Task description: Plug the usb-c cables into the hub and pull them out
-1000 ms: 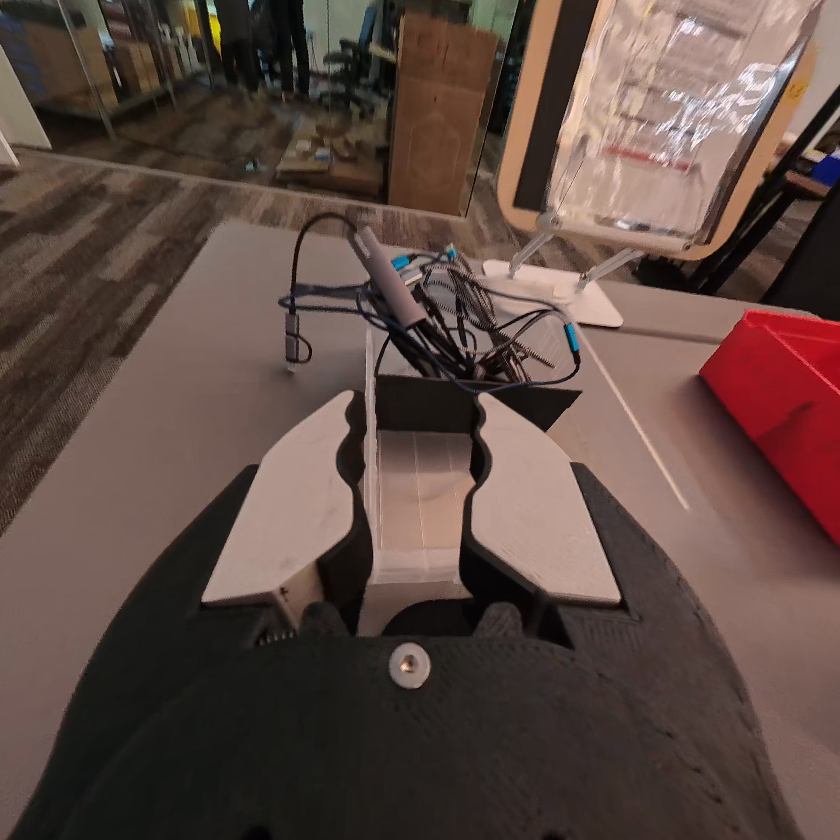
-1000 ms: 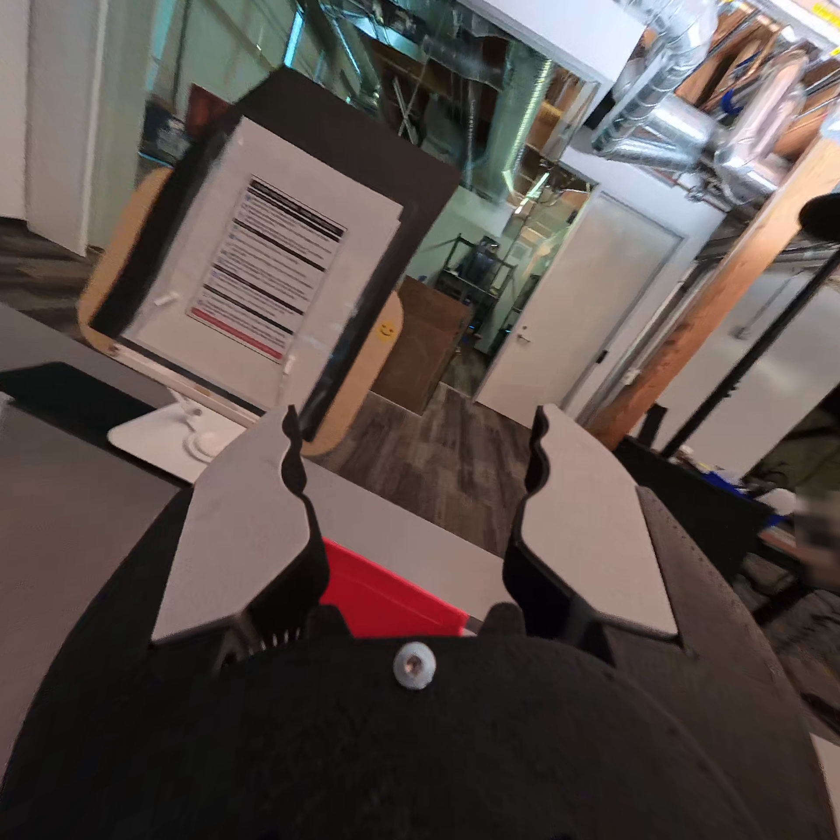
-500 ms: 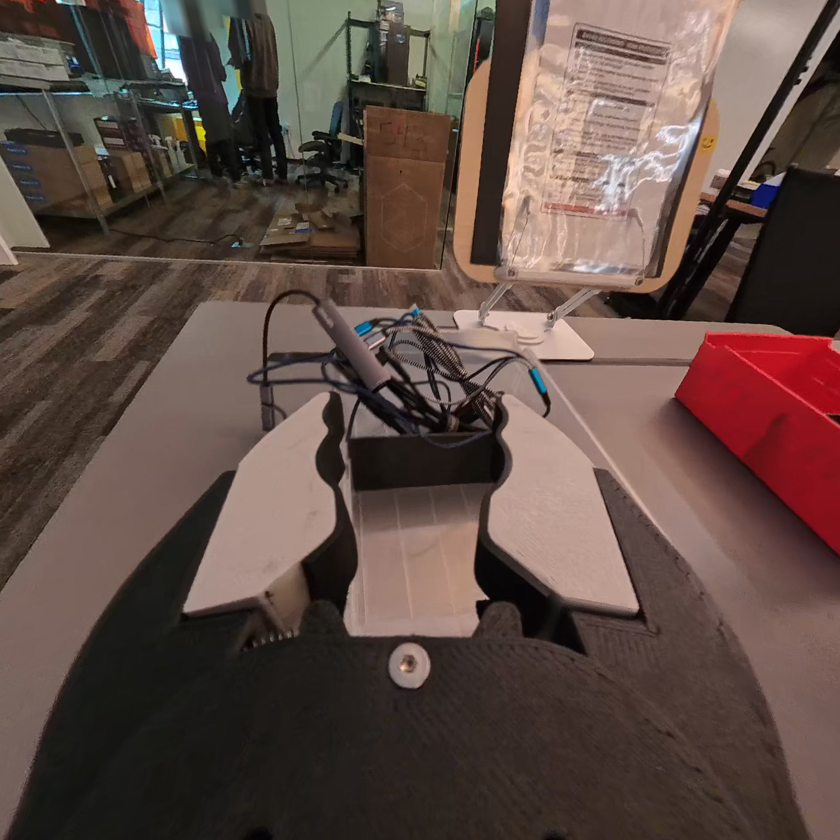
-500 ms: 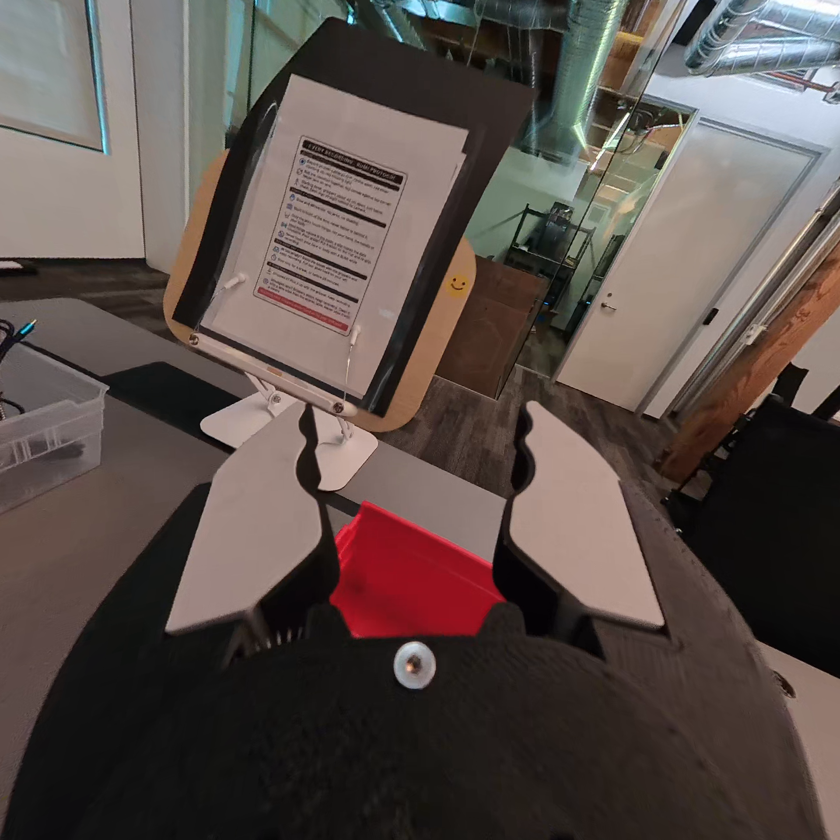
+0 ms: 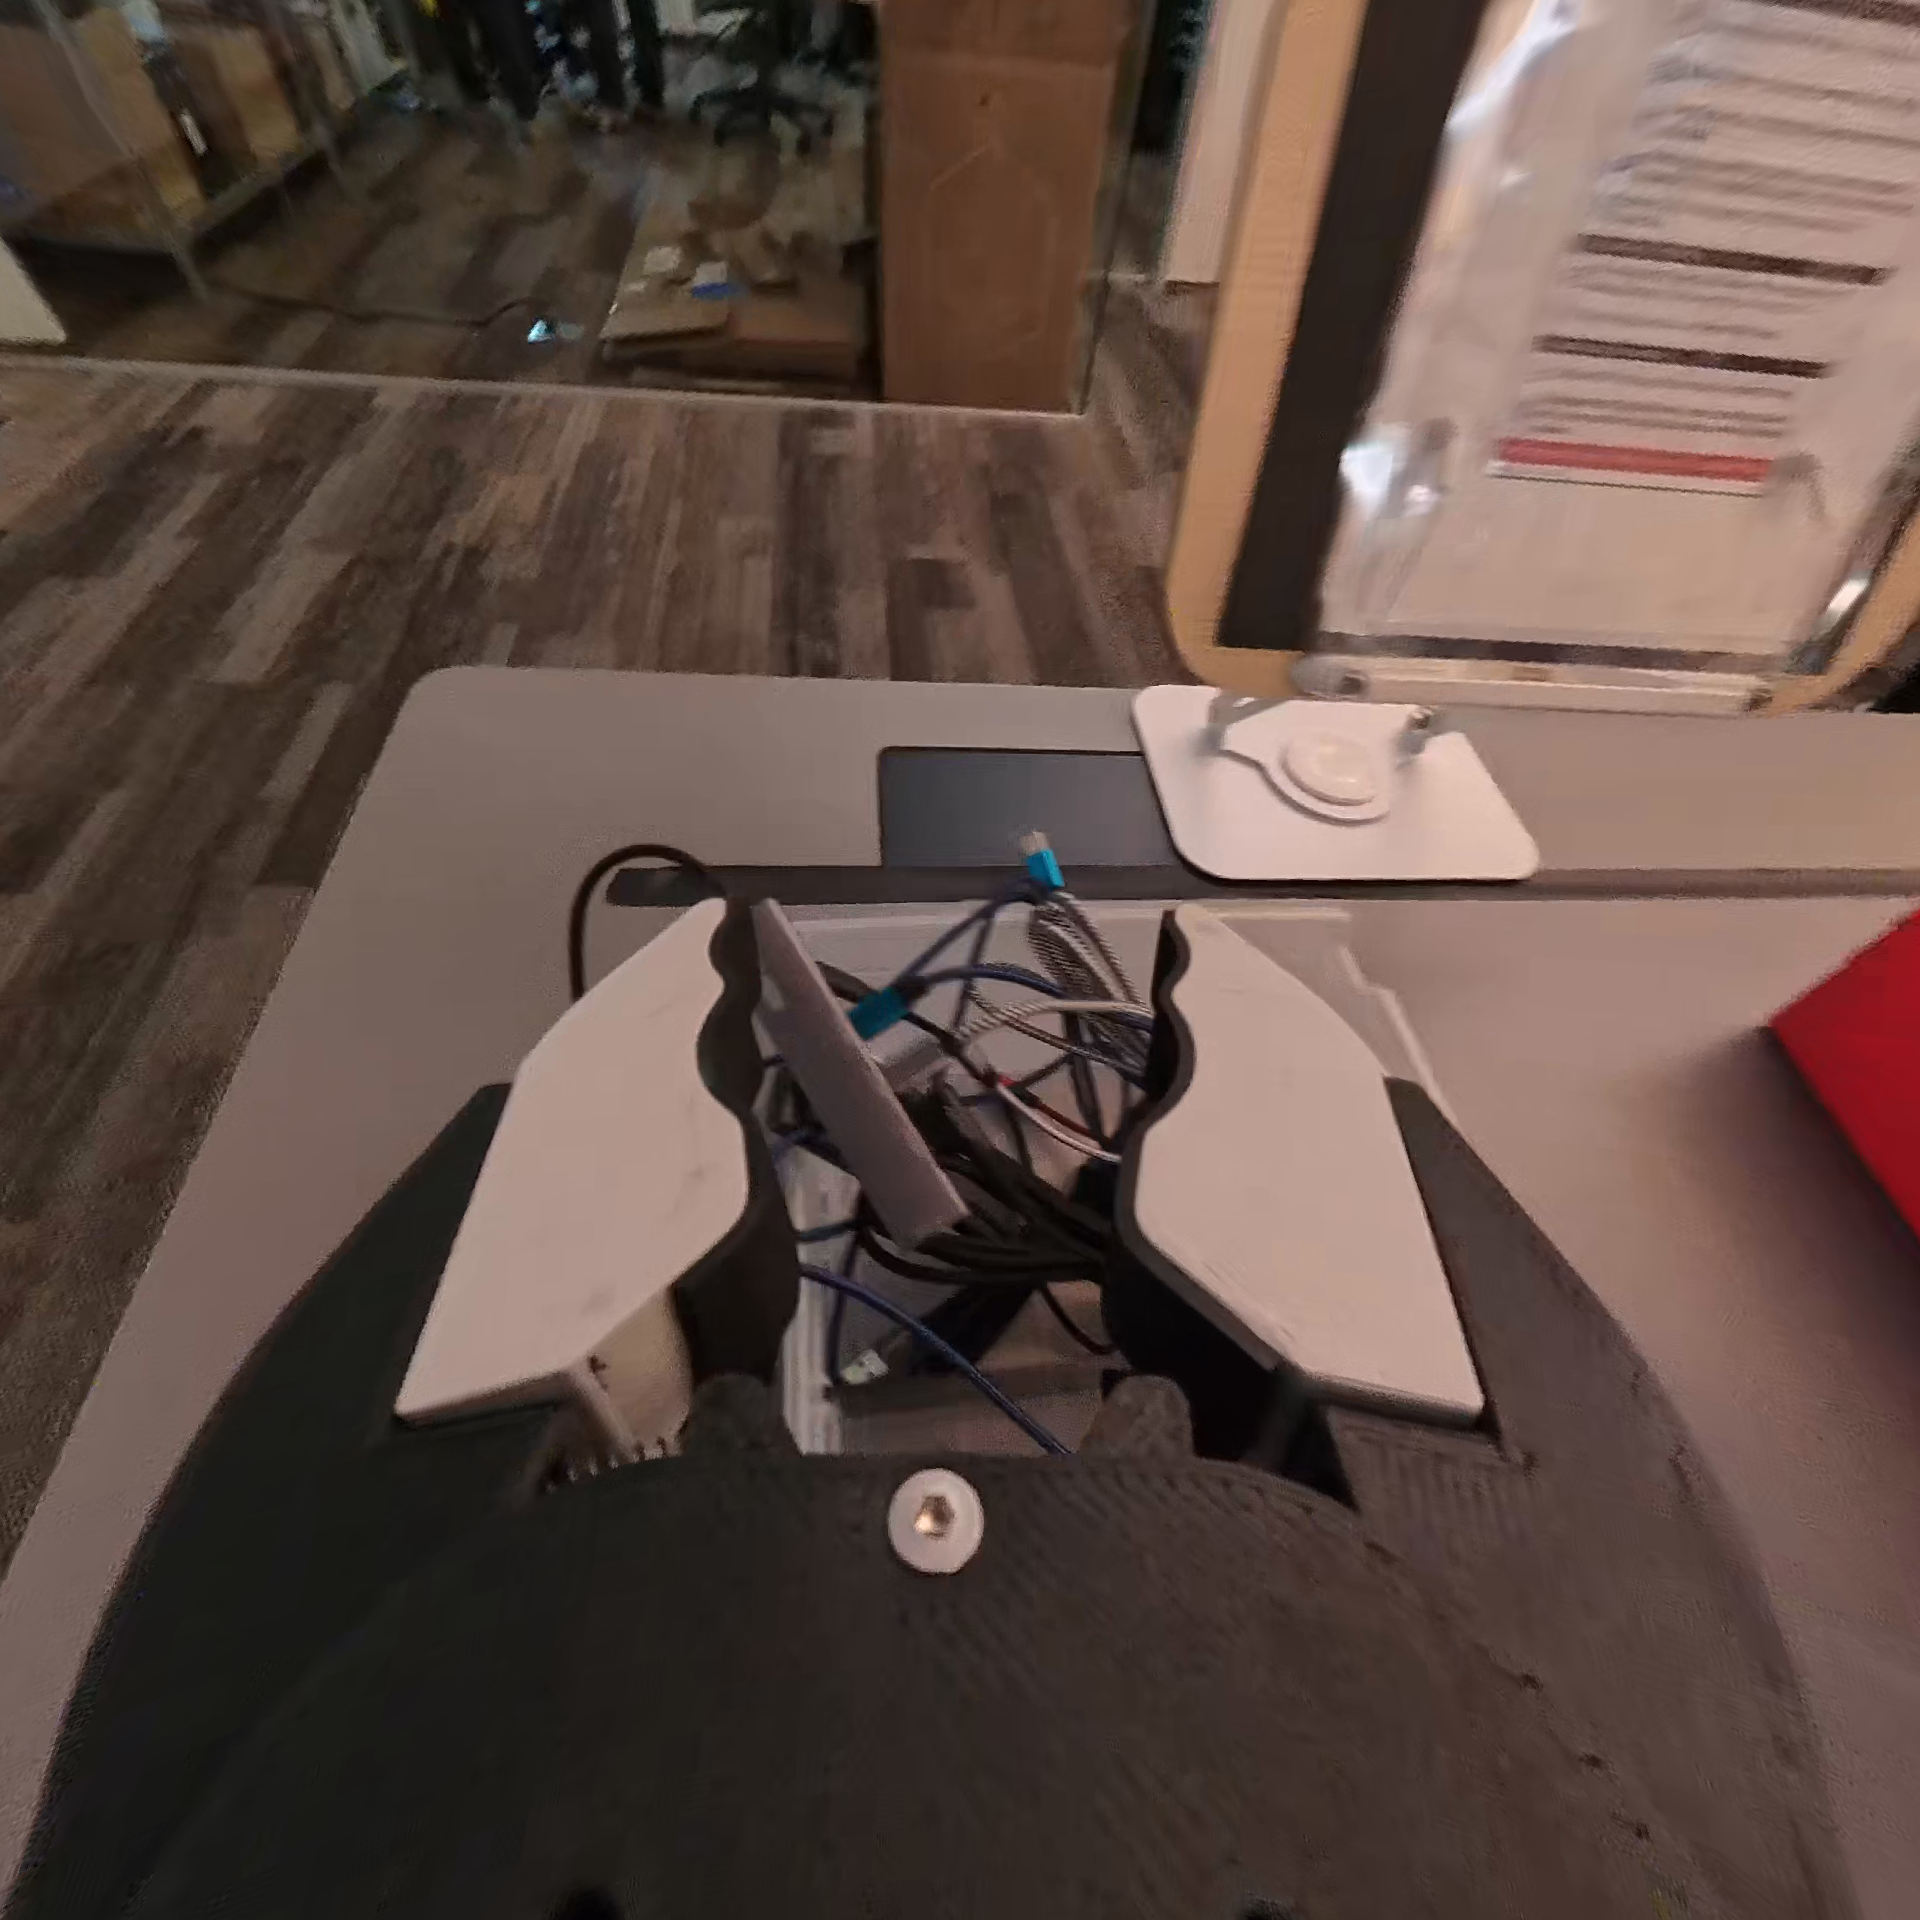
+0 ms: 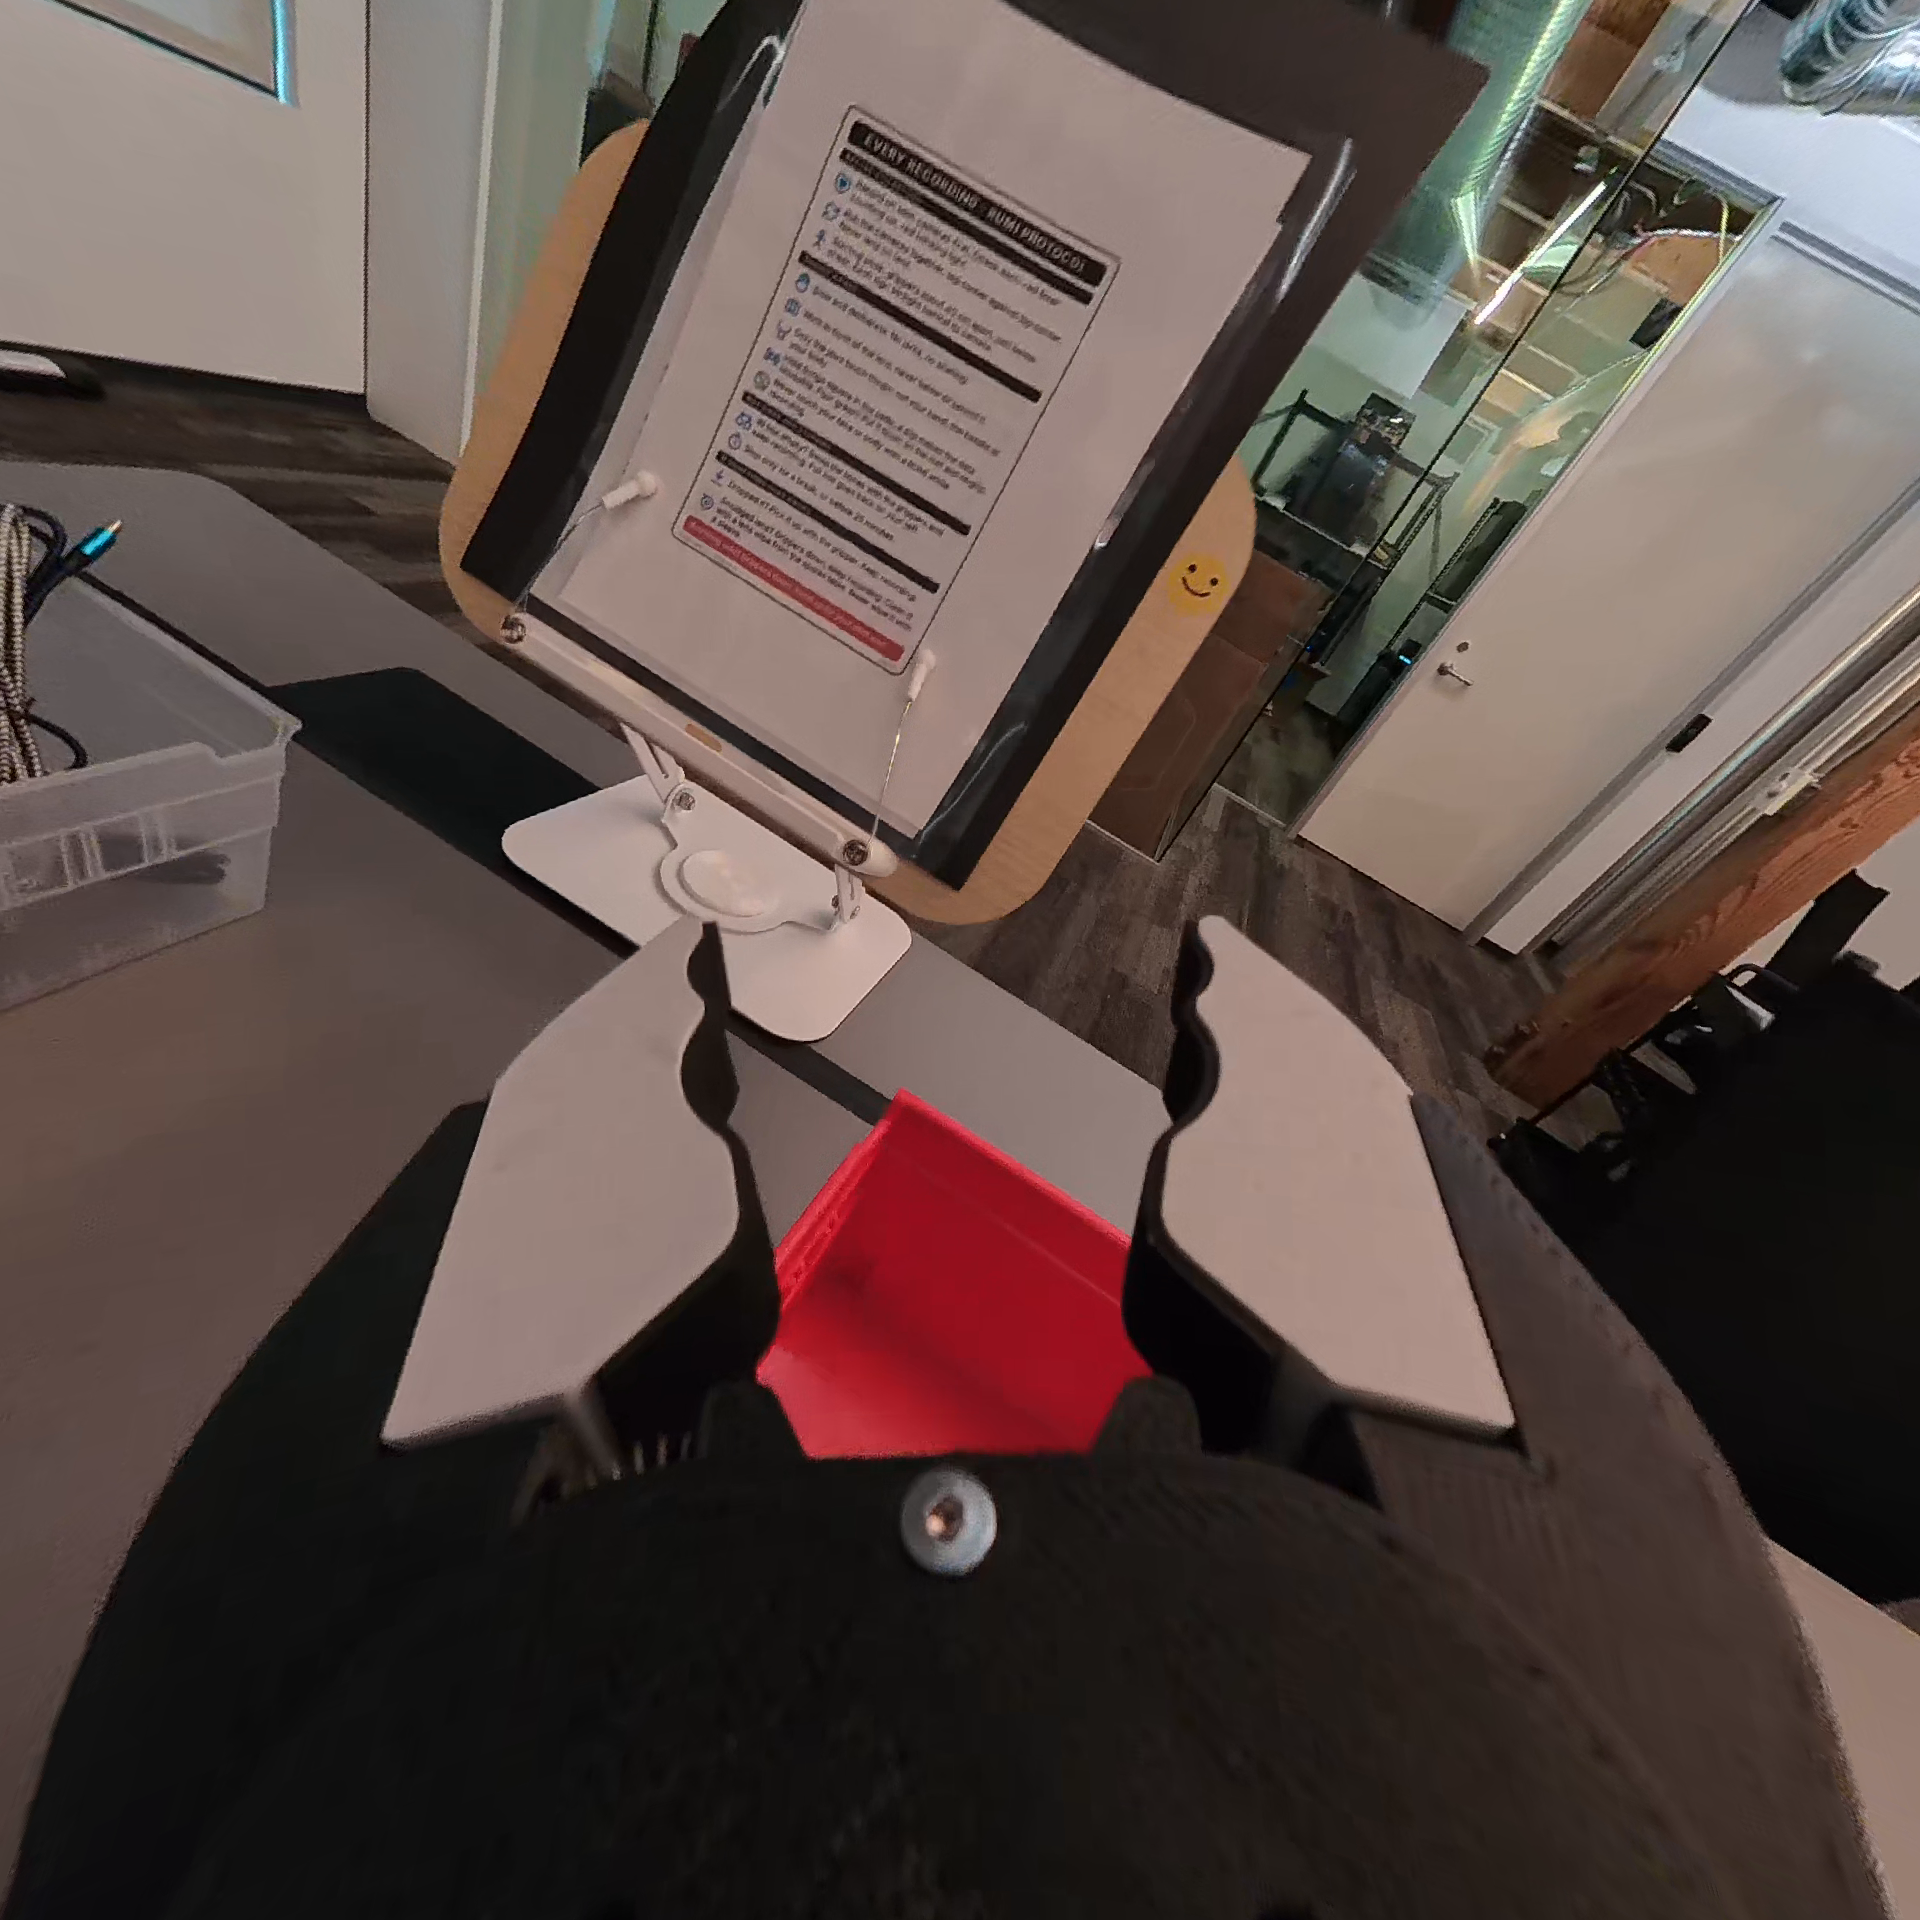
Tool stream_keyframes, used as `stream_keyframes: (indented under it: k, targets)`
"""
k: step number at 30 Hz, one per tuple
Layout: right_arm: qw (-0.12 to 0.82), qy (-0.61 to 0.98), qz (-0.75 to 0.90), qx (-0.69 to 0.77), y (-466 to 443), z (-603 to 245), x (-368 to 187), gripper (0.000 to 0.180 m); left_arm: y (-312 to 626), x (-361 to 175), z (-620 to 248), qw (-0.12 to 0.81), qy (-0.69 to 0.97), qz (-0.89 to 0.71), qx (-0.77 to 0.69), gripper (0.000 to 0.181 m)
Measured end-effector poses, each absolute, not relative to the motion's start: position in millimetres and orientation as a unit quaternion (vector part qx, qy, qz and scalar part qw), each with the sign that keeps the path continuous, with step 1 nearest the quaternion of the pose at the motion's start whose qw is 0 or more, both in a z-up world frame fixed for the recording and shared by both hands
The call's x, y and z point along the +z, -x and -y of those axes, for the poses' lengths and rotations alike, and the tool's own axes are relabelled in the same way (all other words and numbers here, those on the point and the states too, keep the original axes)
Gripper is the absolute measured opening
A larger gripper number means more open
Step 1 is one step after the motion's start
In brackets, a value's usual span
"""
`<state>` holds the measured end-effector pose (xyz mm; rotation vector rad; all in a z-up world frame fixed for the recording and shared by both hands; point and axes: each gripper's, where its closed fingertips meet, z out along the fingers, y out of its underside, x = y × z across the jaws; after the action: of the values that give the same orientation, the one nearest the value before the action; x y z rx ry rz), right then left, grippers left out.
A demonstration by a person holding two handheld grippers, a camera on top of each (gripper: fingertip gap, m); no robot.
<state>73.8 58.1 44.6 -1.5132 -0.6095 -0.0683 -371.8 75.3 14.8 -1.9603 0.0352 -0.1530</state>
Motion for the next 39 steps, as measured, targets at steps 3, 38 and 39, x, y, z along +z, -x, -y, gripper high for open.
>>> stream_keyframes:
  k: [3, 38, 39]
  targets:
    - [0.674, 0.680, 0.284, -0.048, -69, -60, 38, 0.082, 402, -12, -94, 0.512, 0.856, 0.025, -0.071, 0.070]
    - [0.637, 0.657, 0.380, -0.136, -28, -51, 22, 0.076, 353, 55, -78, 0.616, 0.777, -0.115, -0.061, 0.021]
    - [0.641, 0.655, 0.377, -0.133, -29, -49, 25, 0.076, 346, 62, -73, 0.623, 0.771, -0.122, -0.056, 0.021]
